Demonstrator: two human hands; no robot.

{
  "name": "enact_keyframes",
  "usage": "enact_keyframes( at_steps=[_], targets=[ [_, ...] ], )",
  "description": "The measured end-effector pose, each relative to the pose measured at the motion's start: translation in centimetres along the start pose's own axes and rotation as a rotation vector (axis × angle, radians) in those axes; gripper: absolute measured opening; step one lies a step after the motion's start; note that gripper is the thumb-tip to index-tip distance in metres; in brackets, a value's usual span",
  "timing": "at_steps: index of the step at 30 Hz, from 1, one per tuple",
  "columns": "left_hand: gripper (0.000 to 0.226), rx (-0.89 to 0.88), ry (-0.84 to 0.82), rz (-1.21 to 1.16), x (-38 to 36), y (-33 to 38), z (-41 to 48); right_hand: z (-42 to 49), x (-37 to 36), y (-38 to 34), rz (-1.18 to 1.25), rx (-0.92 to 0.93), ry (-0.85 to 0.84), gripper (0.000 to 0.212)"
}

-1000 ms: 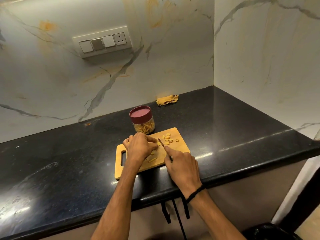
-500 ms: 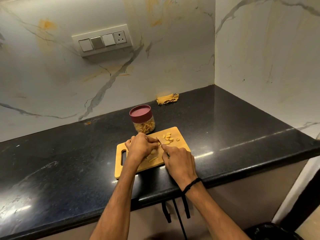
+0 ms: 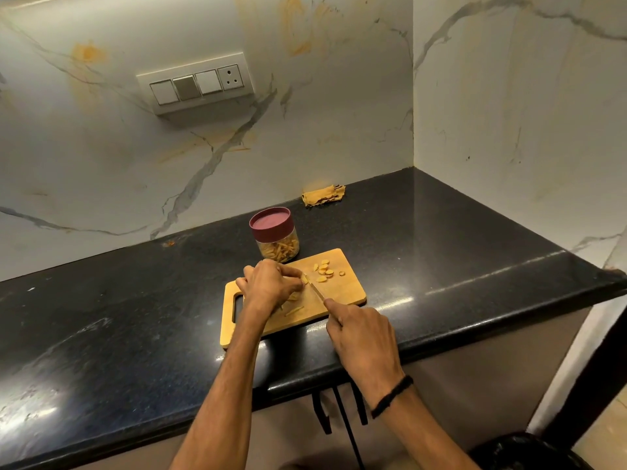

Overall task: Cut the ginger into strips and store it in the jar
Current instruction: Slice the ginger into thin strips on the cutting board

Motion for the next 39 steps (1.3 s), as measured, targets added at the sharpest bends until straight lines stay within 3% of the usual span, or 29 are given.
enact_keyframes(
  at_steps=[4, 18, 29, 39],
  targets=[
    [0.023, 0.021, 0.042, 0.016, 0.2, 0.1, 0.0, 1.0, 0.6, 0.1, 0.141, -0.029, 0.031, 0.041],
    [0.015, 0.005, 0.031, -0.008, 0.1, 0.1, 0.1, 3.9, -0.9, -1.0, 0.113, 0.002, 0.05, 0.039],
    [0.016, -0.007, 0.051, 0.027, 0.3, 0.1, 0.0, 4.5, -1.4, -3.0, -0.088, 0.033, 0.012, 0.033],
    [0.019, 0.008, 0.02, 0.051, 0.5, -0.1, 0.2, 0.2, -1.2, -2.3, -0.135, 0.015, -0.044, 0.042]
  ],
)
Point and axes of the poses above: each hand's wrist, its own z-axis towards the middle knuckle, its own x-axis out of the back of the hand, y = z × x, the point moved 8 cm from there along z, towards the middle knuckle, and after that the axes turned 4 degrees about -y, right-handed, at the moved point
